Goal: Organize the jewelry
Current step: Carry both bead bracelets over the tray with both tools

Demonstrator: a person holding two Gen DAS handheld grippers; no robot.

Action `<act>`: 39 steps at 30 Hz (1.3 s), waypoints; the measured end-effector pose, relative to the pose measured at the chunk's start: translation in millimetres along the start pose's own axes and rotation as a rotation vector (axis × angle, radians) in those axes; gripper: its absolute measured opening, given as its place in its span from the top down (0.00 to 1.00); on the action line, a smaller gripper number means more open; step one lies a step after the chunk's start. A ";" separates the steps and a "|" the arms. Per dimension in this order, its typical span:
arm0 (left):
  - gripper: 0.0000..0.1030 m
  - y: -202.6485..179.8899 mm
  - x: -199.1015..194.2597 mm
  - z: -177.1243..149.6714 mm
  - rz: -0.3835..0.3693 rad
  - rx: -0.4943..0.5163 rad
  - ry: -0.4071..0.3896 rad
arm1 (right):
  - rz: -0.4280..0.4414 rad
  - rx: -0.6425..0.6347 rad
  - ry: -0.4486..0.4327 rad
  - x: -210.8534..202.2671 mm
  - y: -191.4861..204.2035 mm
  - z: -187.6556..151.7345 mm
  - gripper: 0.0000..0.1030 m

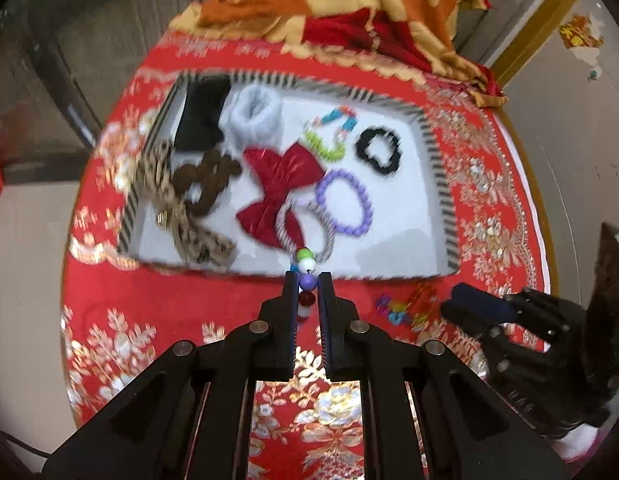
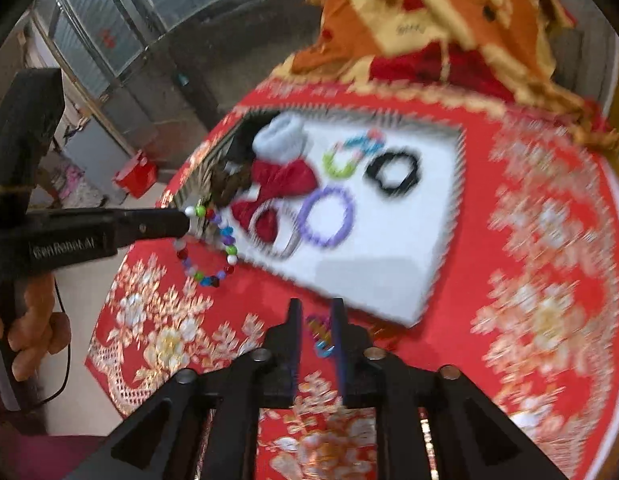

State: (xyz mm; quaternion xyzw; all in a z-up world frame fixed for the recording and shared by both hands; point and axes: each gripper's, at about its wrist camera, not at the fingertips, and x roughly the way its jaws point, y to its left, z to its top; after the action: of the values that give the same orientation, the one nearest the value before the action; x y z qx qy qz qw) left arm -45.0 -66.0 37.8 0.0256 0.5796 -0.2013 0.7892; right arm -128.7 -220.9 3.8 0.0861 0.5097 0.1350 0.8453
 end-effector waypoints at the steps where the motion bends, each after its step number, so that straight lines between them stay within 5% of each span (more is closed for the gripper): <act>1: 0.92 2.3 2.5 -1.0 0.002 -0.004 0.010 | 0.001 -0.008 0.016 6.2 1.5 -2.1 0.73; 12: 0.92 13.0 -4.0 -1.9 0.003 -0.016 0.001 | -0.047 -0.103 0.125 55.5 2.5 -8.5 0.70; 14: 0.92 13.8 -5.0 -2.0 0.002 -0.015 0.001 | -0.061 -0.093 0.141 57.0 -0.5 -13.1 0.79; 16: 0.92 13.7 -5.7 -1.7 0.000 -0.013 0.003 | -0.052 -0.076 0.124 51.5 -3.5 -13.9 0.92; 29: 0.92 -14.2 -40.6 14.8 -0.025 0.059 -0.072 | 0.086 0.023 -0.076 -44.0 -6.4 15.6 0.92; 39: 0.92 -45.9 -27.5 38.7 -0.065 0.094 -0.069 | 0.009 0.075 -0.145 -53.2 -20.3 47.9 0.92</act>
State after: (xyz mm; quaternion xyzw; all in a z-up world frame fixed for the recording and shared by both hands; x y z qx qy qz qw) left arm -32.8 -110.8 84.7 0.0368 0.5424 -0.2545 0.7998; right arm -107.1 -257.3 65.0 0.1298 0.4515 0.1131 0.8755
